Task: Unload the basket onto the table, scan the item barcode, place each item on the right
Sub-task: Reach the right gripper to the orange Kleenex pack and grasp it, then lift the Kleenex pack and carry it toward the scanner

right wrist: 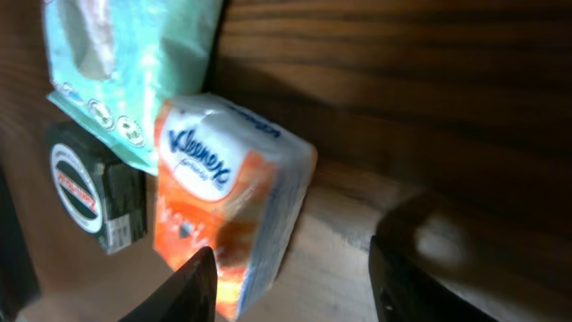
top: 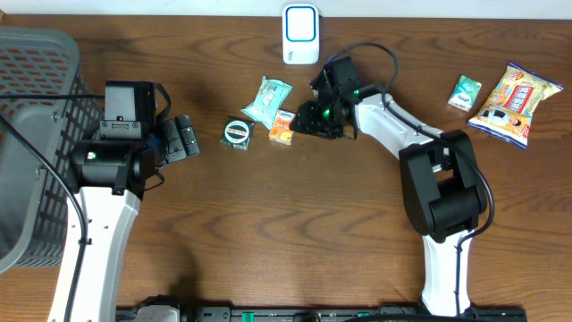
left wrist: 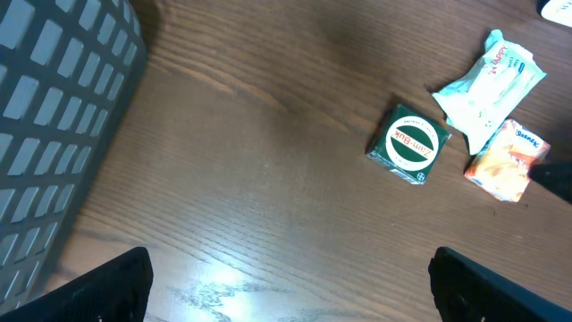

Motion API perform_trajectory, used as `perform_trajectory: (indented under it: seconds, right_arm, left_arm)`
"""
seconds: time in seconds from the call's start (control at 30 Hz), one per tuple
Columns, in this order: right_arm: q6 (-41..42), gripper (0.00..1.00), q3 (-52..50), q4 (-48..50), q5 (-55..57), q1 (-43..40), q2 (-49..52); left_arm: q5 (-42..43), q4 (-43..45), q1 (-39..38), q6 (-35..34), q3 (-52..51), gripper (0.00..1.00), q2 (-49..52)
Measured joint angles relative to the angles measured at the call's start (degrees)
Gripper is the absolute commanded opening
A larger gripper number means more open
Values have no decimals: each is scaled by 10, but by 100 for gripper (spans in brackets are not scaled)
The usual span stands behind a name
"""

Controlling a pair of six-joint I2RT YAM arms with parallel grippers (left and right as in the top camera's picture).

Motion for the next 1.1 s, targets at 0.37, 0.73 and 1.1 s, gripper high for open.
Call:
perform_trajectory:
  seconds: [0.37,0.73,1.1]
  right_arm:
    - [45,8,-28,76,-15,33,-1]
    - [14,1,-33,66,-67,1,-1]
    - [-106,1,-36,66,-286,-130,-50]
  left_arm:
    - [0,0,0,0,0,98,0]
    - [0,0,0,0,0,97,0]
    - [0,0,0,0,0,98,0]
